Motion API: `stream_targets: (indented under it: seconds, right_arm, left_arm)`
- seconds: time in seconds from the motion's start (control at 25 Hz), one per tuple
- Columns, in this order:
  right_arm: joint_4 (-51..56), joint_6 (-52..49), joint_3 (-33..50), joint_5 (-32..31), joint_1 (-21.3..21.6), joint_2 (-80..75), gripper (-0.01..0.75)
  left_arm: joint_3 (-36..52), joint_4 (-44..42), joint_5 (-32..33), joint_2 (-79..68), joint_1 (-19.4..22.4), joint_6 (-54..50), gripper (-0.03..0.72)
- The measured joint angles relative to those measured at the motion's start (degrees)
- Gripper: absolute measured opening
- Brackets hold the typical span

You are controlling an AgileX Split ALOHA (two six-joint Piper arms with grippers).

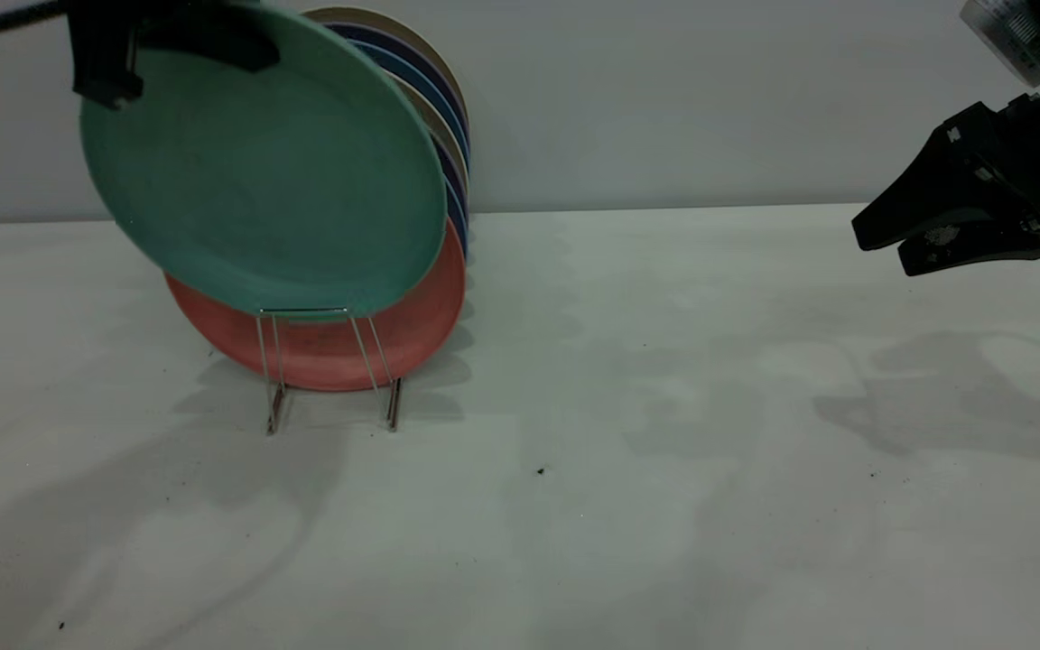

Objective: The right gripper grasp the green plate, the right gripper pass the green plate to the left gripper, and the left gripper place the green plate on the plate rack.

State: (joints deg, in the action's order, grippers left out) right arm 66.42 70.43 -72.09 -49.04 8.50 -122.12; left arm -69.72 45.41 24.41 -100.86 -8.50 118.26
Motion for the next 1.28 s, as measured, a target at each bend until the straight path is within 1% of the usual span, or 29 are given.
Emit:
stream_targets:
  seconds: [0.36,0.48,0.56,0.76,0.88,0.96,1.04,1.12,1.2,1.28]
  right_arm:
    - [-0.12,-0.49,0.00,0.00,0.00,0.00,0.575]
    - [-0.49,-0.76,0.00,0.00,0.00,0.00,0.575]
    - [-0.63,-0.97,0.00,0.00,0.00,0.00,0.575]
    - [-0.84,-1.09,0.00,0.00,0.00,0.00,0.575]
    - [-0.90,-1.09,0.00,0.00,0.00,0.00,0.575]
    - [-0.95,-1.09,0.00,0.02,0.00,0.00,0.575]
    - [-1.01,-1.09,0.00,0.02,0.00,0.00,0.574]
    - [-1.01,-1.09,0.00,-0.11,0.00,0.00,0.574]
    - [-1.54,-1.43,-0.65,-1.20,0.00,0.00,0.574]
    - [-5.05,-3.92,-2.29,-2.41,-0.68,0.21,0.574]
  left_arm:
    - [0.00,0.17,-2.36,-7.17,0.00,0.12,0.088]
    - [0.00,0.19,-2.94,-8.06,0.00,0.18,0.116]
    - [0.00,0.19,-2.43,-8.06,0.00,0.18,0.171]
    - [0.00,1.50,-0.57,-7.83,0.00,0.18,0.396]
    - [0.00,1.83,1.54,-6.29,0.00,0.11,0.476]
    - [0.00,1.88,2.67,-4.37,0.00,-0.75,0.496]
    - [0.00,1.88,3.07,-2.01,0.00,-2.60,0.501]
    - [0.00,1.75,3.14,0.07,0.00,-6.66,0.501]
    - [0.00,1.75,3.14,1.88,0.41,-13.65,0.501]
    - [0.00,1.75,2.95,3.40,1.54,-26.30,0.501]
